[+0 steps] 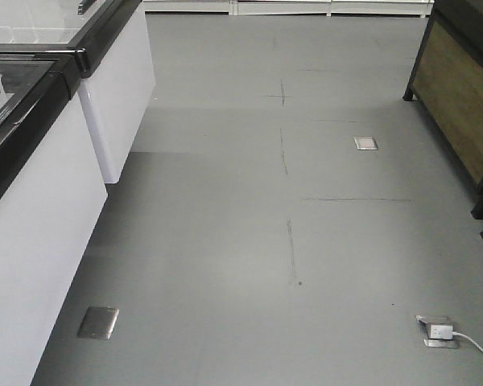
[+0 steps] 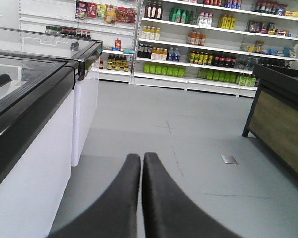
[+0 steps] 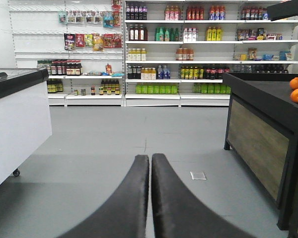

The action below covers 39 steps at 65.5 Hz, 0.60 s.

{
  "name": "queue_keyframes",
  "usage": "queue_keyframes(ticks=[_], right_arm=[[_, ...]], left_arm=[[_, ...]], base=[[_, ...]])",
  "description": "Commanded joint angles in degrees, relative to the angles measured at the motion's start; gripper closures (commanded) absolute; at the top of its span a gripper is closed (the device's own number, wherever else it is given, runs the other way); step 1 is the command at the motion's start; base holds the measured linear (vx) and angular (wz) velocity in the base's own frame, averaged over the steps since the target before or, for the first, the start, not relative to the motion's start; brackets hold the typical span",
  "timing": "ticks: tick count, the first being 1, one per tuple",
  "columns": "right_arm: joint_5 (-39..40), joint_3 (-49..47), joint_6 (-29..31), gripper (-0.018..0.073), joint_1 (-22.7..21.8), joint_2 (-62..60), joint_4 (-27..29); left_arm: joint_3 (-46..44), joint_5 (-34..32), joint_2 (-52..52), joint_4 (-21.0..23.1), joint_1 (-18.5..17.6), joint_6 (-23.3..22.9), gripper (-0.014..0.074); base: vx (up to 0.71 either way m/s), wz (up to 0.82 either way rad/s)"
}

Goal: Left arm holds basket, right arm returns cookies

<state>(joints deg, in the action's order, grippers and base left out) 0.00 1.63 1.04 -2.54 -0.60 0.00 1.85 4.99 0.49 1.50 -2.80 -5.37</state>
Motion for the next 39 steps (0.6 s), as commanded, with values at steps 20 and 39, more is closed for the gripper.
queue_keyframes(ticks=[20,39], right_arm=[[4.02,0.16,0.48,0.0566,-0.39,-0.66,-0.37],[4.02,0.16,0.48,0.0566,-0.39,-0.66,-0.3]], left_arm=[[-1.62,-4.43,0.91,0.42,0.08,-0.45,0.0602],[-1.62,-4.43,0.91,0.42,0.08,-0.45,0.0602]], base=[[0.0,0.0],[0.0,0.0]])
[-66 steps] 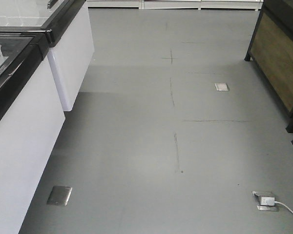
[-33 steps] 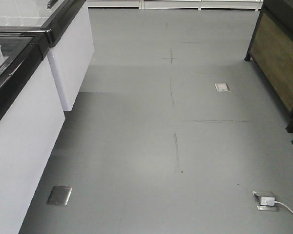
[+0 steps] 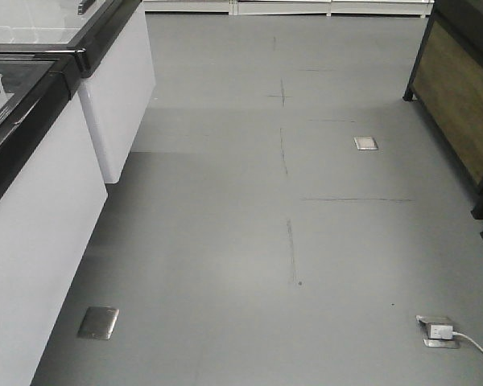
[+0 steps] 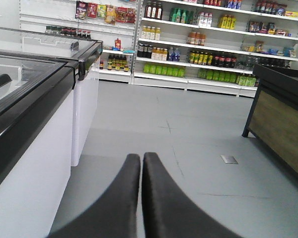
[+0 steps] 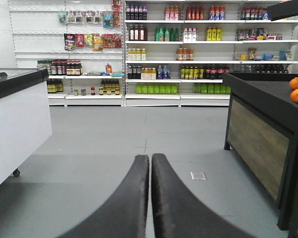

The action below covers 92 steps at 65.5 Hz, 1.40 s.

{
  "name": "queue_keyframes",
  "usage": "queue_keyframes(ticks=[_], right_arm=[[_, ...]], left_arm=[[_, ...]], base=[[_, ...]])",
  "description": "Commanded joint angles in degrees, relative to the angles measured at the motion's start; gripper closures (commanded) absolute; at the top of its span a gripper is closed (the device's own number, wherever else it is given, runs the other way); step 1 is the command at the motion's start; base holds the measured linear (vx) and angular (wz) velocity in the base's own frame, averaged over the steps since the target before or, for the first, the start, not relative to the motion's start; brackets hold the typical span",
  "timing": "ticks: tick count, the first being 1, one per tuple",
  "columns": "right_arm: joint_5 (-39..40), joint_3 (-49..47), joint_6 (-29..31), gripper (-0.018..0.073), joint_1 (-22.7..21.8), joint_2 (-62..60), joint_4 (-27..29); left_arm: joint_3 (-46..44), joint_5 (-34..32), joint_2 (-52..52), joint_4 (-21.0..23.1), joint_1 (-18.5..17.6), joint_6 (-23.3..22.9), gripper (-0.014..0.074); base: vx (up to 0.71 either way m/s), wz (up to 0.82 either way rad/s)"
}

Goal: Left arm holds basket, right arm returns cookies

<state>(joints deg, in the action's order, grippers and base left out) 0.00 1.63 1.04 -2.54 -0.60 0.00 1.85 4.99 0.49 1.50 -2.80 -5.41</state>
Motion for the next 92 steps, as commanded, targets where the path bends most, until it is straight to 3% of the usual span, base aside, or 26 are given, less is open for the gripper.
queue_keyframes(ticks=[1,33,42,65,77,92], right_arm=[[4.02,0.16,0.48,0.0566,-0.39,-0.66,-0.3],[4.02,0.16,0.48,0.0566,-0.39,-0.66,-0.3],[4.02,0.16,0.48,0.0566,-0.39,-0.66,-0.3],[4.02,0.16,0.48,0.0566,-0.39,-0.66,-0.3],[4.02,0.16,0.48,0.0566,-0.39,-0.66,-0.3],[4.02,0.16,0.48,0.0566,-0.39,-0.66,-0.3]], left_arm=[[-1.62,-4.43,0.91,0.42,0.08,-0.41,0.0602],[-3.27,-6.16,0.91,0.42,0.08,-0.22,0.0603],[-9.35,-2.08,0.05,-0.29,0.08,1.24,0.0603],[-25.97,10.32,-18.43,-3.71,0.08,2.18,0.0603],[-27.88,9.27,-25.49,-3.43,0.08,2.12,0.0603],[-27.88,8.55,-27.22,-3.43,0.08,1.91,0.0603]], base=[[0.0,0.0],[0.0,0.0],[0.0,0.0],[0.0,0.0],[0.0,0.0],[0.0,0.0]])
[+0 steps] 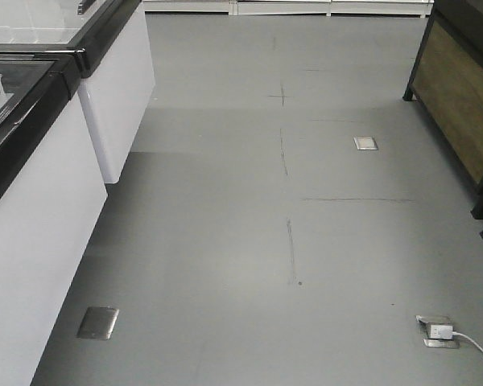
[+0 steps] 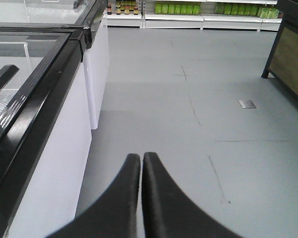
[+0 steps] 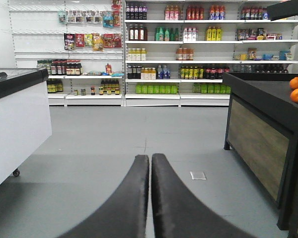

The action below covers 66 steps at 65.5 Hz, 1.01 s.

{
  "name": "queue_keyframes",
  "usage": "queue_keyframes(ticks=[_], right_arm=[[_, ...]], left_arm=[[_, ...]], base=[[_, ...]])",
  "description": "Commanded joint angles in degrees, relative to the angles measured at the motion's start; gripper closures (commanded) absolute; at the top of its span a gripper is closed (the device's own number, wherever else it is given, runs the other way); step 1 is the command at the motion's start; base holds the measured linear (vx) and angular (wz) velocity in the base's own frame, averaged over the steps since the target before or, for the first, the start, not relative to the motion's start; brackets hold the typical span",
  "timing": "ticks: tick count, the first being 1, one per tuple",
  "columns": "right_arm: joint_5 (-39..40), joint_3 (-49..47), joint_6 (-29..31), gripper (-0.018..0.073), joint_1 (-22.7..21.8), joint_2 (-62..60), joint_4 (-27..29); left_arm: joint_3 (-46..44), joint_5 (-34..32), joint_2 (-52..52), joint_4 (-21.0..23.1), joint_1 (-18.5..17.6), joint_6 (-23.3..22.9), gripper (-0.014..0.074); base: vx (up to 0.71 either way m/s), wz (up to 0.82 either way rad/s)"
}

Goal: Left arm holds basket, right arm returns cookies

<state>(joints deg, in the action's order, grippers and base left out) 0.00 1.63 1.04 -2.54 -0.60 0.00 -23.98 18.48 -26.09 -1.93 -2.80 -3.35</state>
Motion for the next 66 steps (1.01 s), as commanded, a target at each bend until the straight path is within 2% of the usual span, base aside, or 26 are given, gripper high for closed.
queue_keyframes(ticks=[1,16,26,33,53,58,66], right_arm=[[4.02,0.16,0.48,0.0566,-0.39,-0.66,-0.3],[4.02,0.16,0.48,0.0566,-0.39,-0.66,-0.3],[4.02,0.16,0.48,0.0566,-0.39,-0.66,-0.3],[4.02,0.16,0.48,0.0566,-0.39,-0.66,-0.3],[4.02,0.16,0.48,0.0566,-0.39,-0.66,-0.3],[4.02,0.16,0.48,0.0566,-0.39,-0.66,-0.3],[4.02,0.16,0.48,0.0566,-0.39,-0.66,-0.3]], left_arm=[[-2.06,-4.94,-0.64,-0.01,0.08,-0.15,0.0603],[-2.06,-5.71,-0.64,-0.01,0.08,-0.15,0.0587],[-2.06,-5.4,-0.64,-0.01,0.08,-0.15,0.0534],[-2.06,-5.27,-0.64,-0.01,0.08,-0.15,0.0464],[-2.06,-5.27,-0.57,-0.01,0.08,-0.15,0.0165],[-2.06,-5.57,-0.57,-0.01,0.08,-0.2,0.0121],[-2.06,-4.84,-0.57,0.7,0.08,-0.63,0.0108]], base=[[0.0,0.0],[0.0,0.0],[0.0,0.0],[0.0,0.0],[0.0,0.0],[0.0,0.0],[0.0,0.0]])
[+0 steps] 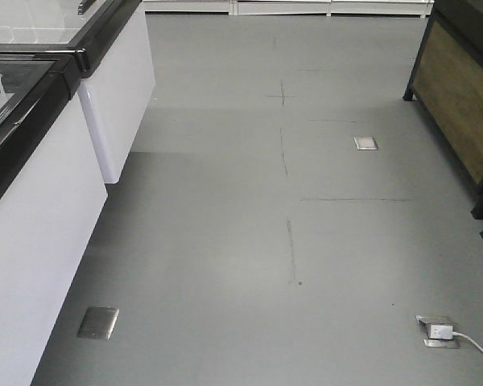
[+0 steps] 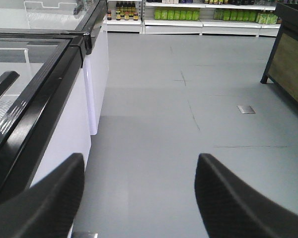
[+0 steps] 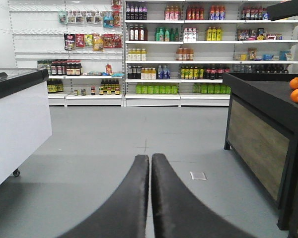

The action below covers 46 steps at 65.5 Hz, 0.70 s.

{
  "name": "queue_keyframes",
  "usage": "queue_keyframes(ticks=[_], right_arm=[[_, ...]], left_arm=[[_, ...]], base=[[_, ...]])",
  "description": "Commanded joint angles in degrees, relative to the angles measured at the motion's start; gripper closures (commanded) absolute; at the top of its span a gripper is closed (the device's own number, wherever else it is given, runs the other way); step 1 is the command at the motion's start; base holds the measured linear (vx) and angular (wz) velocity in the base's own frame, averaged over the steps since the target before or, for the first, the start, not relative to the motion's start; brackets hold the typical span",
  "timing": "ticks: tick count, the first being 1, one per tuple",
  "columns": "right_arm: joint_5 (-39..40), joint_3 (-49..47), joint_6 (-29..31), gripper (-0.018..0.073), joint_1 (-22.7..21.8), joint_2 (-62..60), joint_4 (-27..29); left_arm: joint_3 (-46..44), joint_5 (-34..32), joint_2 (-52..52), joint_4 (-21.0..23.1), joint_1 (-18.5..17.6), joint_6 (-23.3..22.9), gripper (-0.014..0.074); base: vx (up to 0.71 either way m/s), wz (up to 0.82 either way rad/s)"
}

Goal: Left arm holds basket, right arm returns cookies

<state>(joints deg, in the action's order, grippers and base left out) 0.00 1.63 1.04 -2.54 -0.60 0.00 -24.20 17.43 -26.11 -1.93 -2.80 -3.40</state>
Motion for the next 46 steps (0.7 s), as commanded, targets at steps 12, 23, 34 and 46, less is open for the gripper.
queue_keyframes(ticks=[12,23,34,46], right_arm=[[4.02,0.16,0.48,0.0566,-0.39,-0.66,-0.3],[4.02,0.16,0.48,0.0566,-0.39,-0.66,-0.3],[4.02,0.16,0.48,0.0566,-0.39,-0.66,-0.3],[4.02,0.16,0.48,0.0566,-0.39,-0.66,-0.3]], left_arm=[[-5.87,7.57,-4.76,2.38,0.08,-8.11,0.0109],[-14.39,12.74,-15.18,1.51,0.08,-16.12,0.0109],[-23.81,12.89,-27.11,2.41,1.09,-21.55,0.011],[-32.99,17.08,-36.18,10.76,8.26,-21.51,0.0111]], base=[[0.0,0.0],[0.0,0.0],[0.0,0.0],[0.0,0.0]])
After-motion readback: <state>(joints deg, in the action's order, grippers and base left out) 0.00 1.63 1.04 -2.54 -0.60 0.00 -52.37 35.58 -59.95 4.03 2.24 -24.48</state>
